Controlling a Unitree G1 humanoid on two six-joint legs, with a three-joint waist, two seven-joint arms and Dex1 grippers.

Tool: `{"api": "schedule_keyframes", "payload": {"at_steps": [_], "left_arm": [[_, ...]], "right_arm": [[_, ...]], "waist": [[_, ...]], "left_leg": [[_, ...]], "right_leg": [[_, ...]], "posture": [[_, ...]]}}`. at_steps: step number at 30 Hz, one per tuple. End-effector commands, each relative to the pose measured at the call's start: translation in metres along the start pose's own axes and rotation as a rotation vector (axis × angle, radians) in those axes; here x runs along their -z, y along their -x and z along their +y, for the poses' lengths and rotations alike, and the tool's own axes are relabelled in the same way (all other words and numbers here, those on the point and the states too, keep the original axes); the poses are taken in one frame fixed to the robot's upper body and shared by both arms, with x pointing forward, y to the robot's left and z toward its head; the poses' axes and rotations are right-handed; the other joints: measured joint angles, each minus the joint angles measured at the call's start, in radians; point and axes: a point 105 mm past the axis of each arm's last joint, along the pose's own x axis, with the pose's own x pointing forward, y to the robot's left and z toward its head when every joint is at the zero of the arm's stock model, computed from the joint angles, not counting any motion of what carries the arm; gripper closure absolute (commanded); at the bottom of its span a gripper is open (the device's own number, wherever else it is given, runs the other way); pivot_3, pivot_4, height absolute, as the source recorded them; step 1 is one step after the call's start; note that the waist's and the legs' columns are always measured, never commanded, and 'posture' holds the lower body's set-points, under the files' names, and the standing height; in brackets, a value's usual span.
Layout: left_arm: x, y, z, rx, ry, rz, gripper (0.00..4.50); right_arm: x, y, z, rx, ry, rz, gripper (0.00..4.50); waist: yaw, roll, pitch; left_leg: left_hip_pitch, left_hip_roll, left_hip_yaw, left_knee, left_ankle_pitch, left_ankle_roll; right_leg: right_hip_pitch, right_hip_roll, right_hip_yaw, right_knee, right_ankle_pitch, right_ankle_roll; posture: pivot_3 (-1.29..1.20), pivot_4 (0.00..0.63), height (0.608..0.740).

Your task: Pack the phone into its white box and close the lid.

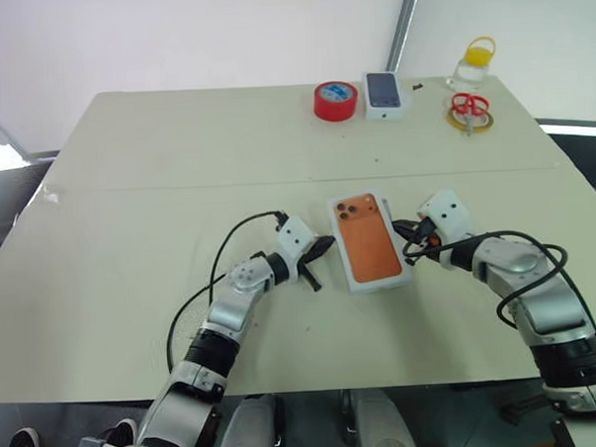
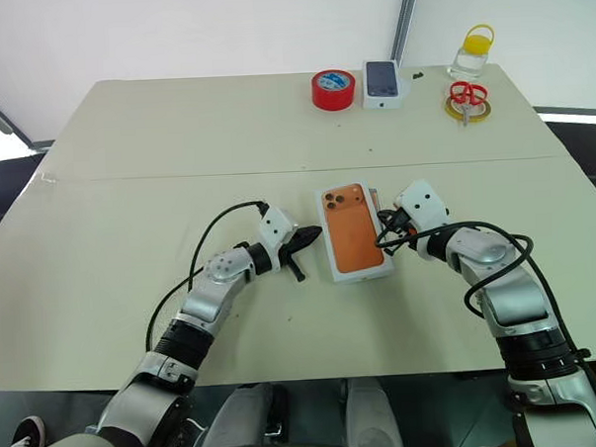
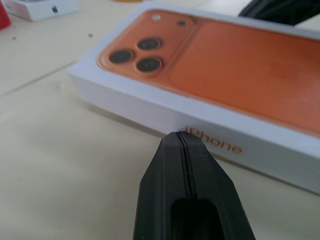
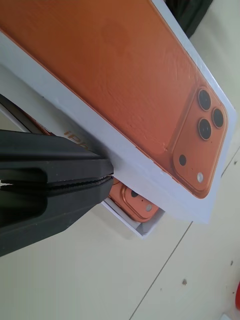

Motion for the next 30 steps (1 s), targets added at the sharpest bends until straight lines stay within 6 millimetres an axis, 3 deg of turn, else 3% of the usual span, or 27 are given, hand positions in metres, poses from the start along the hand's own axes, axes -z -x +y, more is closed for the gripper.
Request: {"api": "schedule_keyframes", "payload": {"at_steps": [1, 4, 11, 30], "left_arm": [[-0.021, -0.012, -0.001, 0.011, -0.034, -0.066, 4.5], [-0.029, -0.02, -0.002, 0.012, -0.037, -0.093, 4.5], [-0.029, -0.029, -0.004, 0.027, -0.044, -0.086, 4.5], [-0.013, -0.018, 0.0, -0.001, -0.045, -0.036, 4.5]], "right_arm": [[-0.014, 0.002, -0.004, 0.014, 0.044, -0.039, 4.47], [-0.012, 0.003, -0.009, 0.036, 0.046, -0.031, 4.47], [-0.004, 0.004, -0.018, 0.087, 0.066, 0.005, 4.47], [-0.004, -0.009, -0.013, 0.089, 0.096, 0.011, 4.47]], "waist": [[-0.001, 0.0, 0.0], [-0.001, 0.0, 0.0], [-0.002, 0.0, 0.0], [-0.003, 0.0, 0.0]], "left_leg": [[0.0, 0.0, 0.0, 0.0, 0.0, 0.0], [0.0, 0.0, 0.0, 0.0, 0.0, 0.0], [0.0, 0.0, 0.0, 0.0, 0.0, 0.0], [0.0, 0.0, 0.0, 0.0, 0.0, 0.0]], "right_leg": [[0.0, 0.0, 0.0, 0.0, 0.0, 0.0], [0.0, 0.0, 0.0, -0.001, 0.0, 0.001], [0.0, 0.0, 0.0, -0.001, 0.002, 0.003], [0.0, 0.0, 0.0, 0.0, 0.002, 0.003]], "posture": [[0.0, 0.15, 0.74], [0.0, 0.15, 0.74], [0.0, 0.15, 0.74], [0.0, 0.15, 0.74]]}}
